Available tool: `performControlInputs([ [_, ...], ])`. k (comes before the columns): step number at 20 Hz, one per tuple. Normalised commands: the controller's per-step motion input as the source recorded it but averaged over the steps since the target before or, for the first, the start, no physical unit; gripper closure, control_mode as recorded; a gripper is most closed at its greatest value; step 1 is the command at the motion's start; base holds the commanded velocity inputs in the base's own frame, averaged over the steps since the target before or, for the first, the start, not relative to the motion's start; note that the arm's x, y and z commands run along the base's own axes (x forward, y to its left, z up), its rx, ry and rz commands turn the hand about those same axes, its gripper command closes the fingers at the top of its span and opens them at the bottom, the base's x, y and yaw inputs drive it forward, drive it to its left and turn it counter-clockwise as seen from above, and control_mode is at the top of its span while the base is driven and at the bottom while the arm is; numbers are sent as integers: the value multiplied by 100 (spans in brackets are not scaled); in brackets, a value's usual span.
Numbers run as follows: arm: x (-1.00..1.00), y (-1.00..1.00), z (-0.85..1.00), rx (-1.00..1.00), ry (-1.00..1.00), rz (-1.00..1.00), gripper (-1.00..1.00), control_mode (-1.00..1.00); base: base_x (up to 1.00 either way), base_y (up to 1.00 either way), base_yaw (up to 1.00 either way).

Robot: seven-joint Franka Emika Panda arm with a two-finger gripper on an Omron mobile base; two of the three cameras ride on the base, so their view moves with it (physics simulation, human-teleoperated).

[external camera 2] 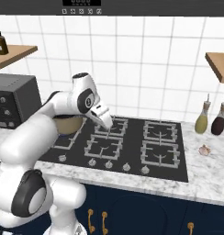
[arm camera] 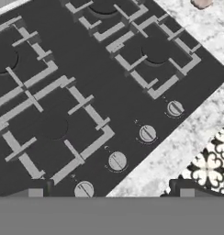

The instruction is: Put the avocado and garlic in the pot. Retrieve the spatula and lightly stir the vegetables in the pot.

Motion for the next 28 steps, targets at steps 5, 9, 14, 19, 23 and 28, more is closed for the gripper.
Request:
performControlInputs([
  [5, 12, -100, -11, 0, 1, -29, -100, -100, 0, 0, 0],
  [9, 14, -100, -12, 0, 0, -21, -100, -100, 0, 0, 0],
  [14, 0, -100, -21, 0, 0, -10, -100, -100, 0, 0, 0],
  [19, 0, -100, -27, -1, 0, -1, -100, -100, 0, 0, 0],
  [23, 5, -92, -23, 0, 0, 0, -100, -100, 0, 0, 0],
  [28, 6, -85, -13, 0, 0, 0, -100, -100, 0, 0, 0],
])
